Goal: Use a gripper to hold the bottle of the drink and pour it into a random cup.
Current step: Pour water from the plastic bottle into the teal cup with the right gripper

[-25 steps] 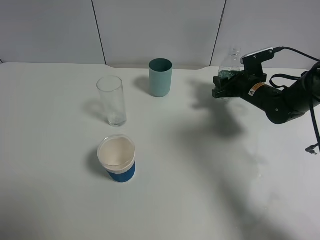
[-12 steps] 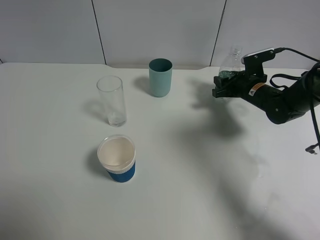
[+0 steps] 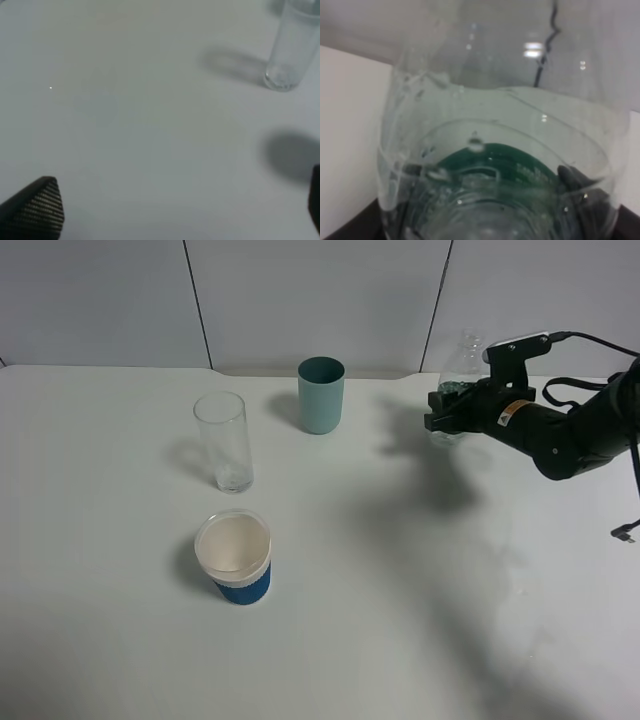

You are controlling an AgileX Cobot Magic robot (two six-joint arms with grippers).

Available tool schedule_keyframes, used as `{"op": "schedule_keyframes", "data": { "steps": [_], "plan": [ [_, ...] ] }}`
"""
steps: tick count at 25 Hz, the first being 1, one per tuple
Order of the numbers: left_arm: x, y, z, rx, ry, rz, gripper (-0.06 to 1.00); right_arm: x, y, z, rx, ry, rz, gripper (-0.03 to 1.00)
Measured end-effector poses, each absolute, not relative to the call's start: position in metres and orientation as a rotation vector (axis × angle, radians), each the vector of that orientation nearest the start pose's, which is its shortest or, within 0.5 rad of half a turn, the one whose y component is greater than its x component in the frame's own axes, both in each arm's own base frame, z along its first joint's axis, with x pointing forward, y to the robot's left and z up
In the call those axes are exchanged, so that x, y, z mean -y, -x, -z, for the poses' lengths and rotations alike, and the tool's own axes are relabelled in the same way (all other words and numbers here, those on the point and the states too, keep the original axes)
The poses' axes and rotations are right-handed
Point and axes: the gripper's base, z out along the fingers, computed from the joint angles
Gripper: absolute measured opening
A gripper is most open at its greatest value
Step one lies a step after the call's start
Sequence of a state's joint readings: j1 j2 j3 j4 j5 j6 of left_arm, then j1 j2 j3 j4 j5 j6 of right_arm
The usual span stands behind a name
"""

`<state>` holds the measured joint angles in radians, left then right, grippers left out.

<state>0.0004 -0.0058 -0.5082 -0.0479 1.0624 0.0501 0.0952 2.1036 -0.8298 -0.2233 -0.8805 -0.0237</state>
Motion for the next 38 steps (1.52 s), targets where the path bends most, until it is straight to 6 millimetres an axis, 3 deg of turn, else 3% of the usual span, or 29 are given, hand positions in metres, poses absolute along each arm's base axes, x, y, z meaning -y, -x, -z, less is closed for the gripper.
{"op": "schedule_keyframes", "data": {
  "steps": [9,25,38],
  "plan": [
    [0.004,0.007,-0.279,-2.031,-0.053,0.025,0.99,-0.06,-0.375,-0.116,-1.916,0.384,-0.096,0.55],
    [0.004,0.007,-0.279,-2.031,-0.053,0.025,0.99,-0.129,-0.41,-0.167,-1.957,0.609,-0.119,0.55],
    [0.004,0.007,-0.279,-2.031,-0.053,0.025,0.99,-0.13,-0.408,-0.163,-2.062,0.819,0.004,0.55]
  ]
}}
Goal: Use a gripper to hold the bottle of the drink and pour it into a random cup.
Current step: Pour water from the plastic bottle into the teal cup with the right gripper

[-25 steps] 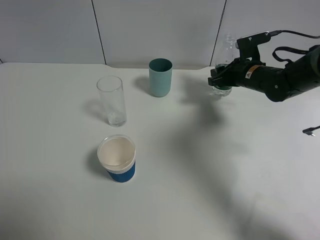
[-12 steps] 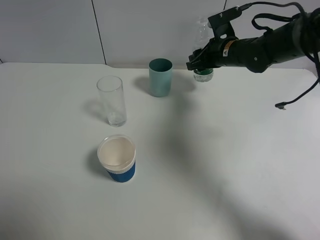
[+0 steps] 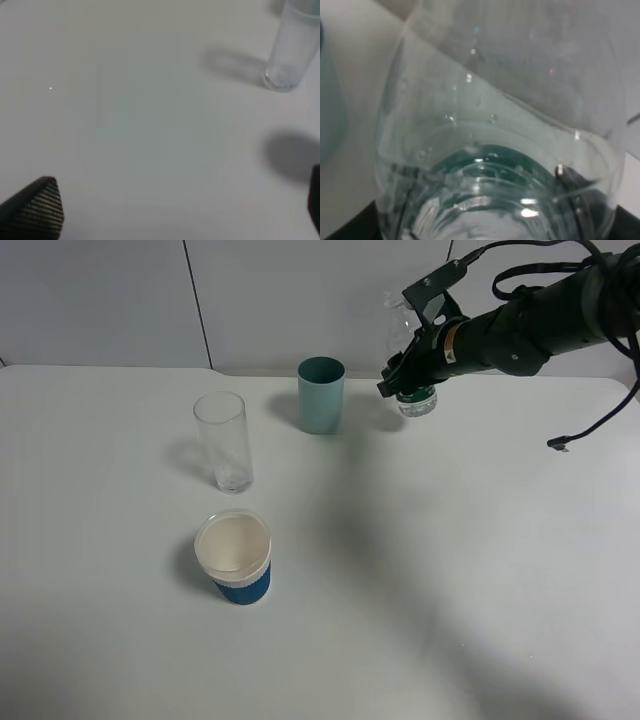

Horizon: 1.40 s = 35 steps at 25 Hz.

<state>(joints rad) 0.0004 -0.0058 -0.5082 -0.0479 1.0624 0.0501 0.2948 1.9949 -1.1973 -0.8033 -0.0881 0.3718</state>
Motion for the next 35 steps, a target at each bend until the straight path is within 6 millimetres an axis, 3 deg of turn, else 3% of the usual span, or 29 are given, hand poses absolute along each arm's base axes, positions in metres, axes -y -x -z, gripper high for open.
{"op": "schedule_keyframes", "data": {
  "steps": [15,23,35],
  "plan": [
    [0.004,0.007,-0.279,-2.031,-0.053,0.025,0.99,-0.148,-0.413,-0.18,-1.993,1.049,0.312,0.55],
    [0.004,0.007,-0.279,-2.031,-0.053,0.025,0.99,-0.157,-0.41,-0.183,-1.964,1.036,0.404,0.55],
    [0.004,0.007,-0.279,-2.031,-0.053,0.025,0.99,-0.186,-0.415,-0.172,-1.917,1.086,0.514,0.55]
  ]
}}
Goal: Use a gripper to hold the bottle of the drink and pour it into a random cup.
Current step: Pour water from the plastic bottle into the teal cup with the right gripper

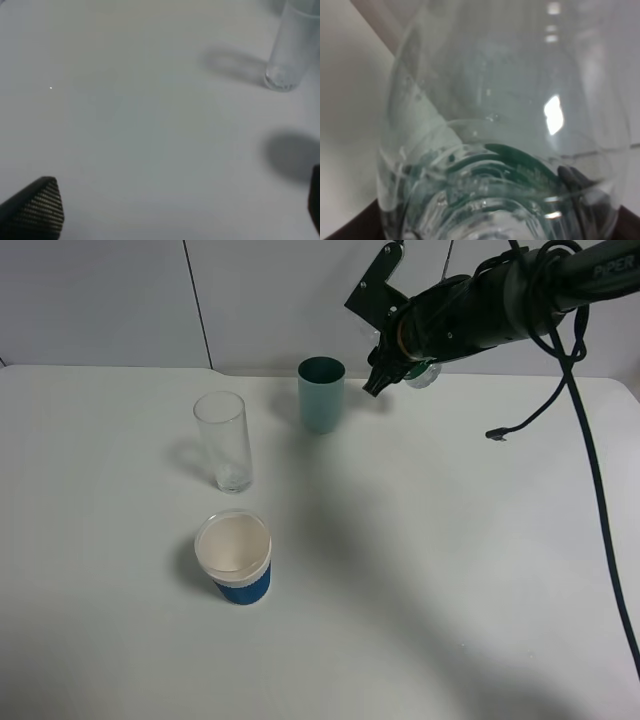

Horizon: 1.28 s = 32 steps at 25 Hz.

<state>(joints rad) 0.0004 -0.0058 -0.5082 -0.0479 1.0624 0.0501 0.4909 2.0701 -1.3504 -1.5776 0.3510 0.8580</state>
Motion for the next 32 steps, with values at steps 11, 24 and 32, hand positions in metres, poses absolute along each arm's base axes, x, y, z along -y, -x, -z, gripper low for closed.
{"op": "schedule_keyframes", "data": {
  "steps": [11,24,32],
  "plan": [
    [0.004,0.007,-0.279,-2.031,-0.053,0.025,0.99,-0.199,-0.414,-0.163,-1.859,1.197,0.659,0.55],
    [0.004,0.007,-0.279,-2.031,-0.053,0.025,0.99,-0.206,-0.408,-0.165,-1.831,1.226,0.743,0.55],
    [0.004,0.007,-0.279,-2.031,-0.053,0.025,0.99,-0.207,-0.408,-0.157,-1.808,1.278,0.837,0.55]
  ]
}}
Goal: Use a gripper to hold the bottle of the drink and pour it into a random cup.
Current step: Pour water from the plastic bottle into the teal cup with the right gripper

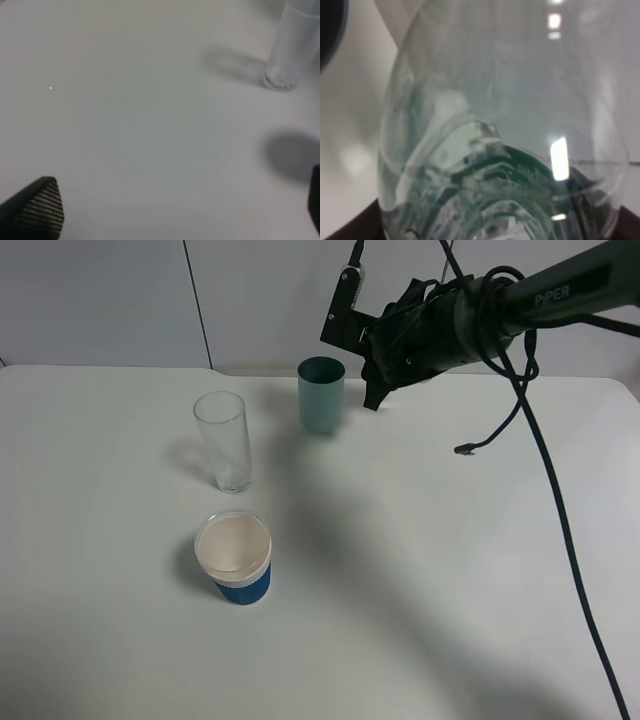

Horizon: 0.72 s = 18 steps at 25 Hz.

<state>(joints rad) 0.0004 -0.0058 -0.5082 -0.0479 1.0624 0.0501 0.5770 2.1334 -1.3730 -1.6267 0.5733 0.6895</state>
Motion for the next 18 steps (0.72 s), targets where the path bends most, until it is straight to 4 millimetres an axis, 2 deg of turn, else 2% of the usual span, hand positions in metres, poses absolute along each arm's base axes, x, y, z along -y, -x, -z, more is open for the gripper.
{"op": "schedule_keyframes", "data": {
  "steps": [10,18],
  "plan": [
    [0.0038,0.0069,-0.2794,-2.031,-0.053,0.025,0.99,-0.2136,-0.4039,-0.1548,-1.785,1.307,0.866,0.55],
    [0.0038,0.0069,-0.2794,-2.031,-0.053,0.025,0.99,-0.2107,-0.4032,-0.1573,-1.78,1.298,0.95,0.55]
  ]
}}
